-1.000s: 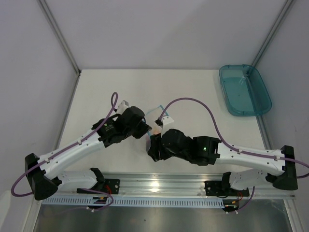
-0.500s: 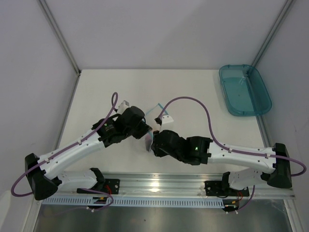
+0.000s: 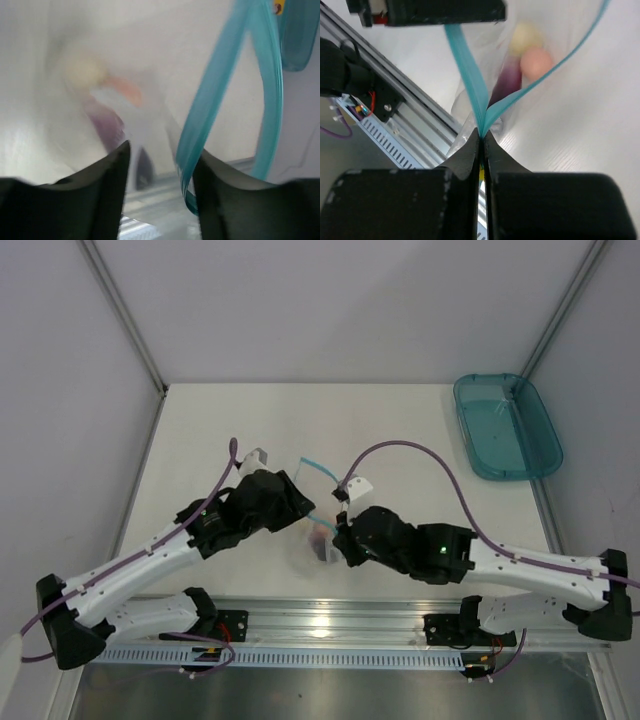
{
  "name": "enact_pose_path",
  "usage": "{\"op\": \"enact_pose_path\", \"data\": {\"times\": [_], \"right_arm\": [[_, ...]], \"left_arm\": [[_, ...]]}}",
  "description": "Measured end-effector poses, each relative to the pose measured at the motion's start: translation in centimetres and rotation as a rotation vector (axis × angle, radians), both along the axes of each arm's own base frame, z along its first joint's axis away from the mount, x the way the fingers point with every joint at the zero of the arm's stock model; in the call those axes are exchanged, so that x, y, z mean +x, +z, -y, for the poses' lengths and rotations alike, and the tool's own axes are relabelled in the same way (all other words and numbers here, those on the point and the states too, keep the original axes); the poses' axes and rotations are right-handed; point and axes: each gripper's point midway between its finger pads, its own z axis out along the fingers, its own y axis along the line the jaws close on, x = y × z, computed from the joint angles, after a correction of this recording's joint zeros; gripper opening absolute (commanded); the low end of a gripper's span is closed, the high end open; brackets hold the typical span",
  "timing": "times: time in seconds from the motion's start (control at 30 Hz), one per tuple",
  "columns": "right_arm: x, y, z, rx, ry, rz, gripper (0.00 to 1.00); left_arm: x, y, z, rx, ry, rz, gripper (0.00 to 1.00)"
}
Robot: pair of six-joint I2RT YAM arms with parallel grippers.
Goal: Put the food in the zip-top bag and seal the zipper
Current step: Zip the zipper food storage bag at the center of the board.
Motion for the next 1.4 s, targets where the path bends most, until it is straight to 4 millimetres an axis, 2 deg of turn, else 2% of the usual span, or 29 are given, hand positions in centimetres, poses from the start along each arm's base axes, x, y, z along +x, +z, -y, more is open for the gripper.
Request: {"op": "enact_pose_path", "data": {"times": [0.03,0.13,0.2,0.27,0.37,0.57,0.83,0.93,1.07,1.27,1.4], "right_arm": [[0.0,0.8,0.5,0.018,0.019,0.010,0.00],[0.8,3.5,2.1,0.076,0.052,0.050,0.00],[1.2,4.6,3.2,0.096,0.077,0.073,0.00],[0.9,4.9,3.7,0.088,0.129,0.084,0.00],[-0.2,4.4,4.1,0.048,0.229,0.078,0.00],[-3.1,3.7,4.6,-0.011,0.435,0.035,0.00],[-7.8,5.5,5.1,0.031,0.677,-0.056,0.00],[-9.3,6.2,5.3,0.057,0.744,-0.090,0.00],[-11.2,6.6,5.9,0.085,0.830,-0.144,0.00],[-12.7,7.4,6.4,0.118,0.895,-0.184,0.00],[-13.1,7.5,6.7,0.119,0.908,-0.201,0.00]], "left_arm": [[-0.2,0.2,-0.3,0.004,-0.019,0.029,0.73],[-0.5,1.6,-1.3,-0.004,-0.072,0.136,0.86],[-0.9,3.1,-1.6,-0.014,-0.127,0.229,0.89],[-1.2,5.1,-1.7,-0.023,-0.200,0.342,0.93],[-1.8,8.2,-1.2,-0.037,-0.320,0.511,0.98],[-4.8,12.2,1.2,-0.049,-0.655,0.804,1.00],[-9.5,13.5,4.8,-0.097,-1.113,0.988,0.99],[-11.0,13.0,5.4,-0.140,-1.231,0.999,0.99],[-13.1,13.4,5.7,-0.219,-1.360,1.041,0.99],[-15.3,13.9,6.1,-0.340,-1.505,1.072,0.99],[-16.5,13.4,6.9,-0.409,-1.594,1.034,1.00]]}}
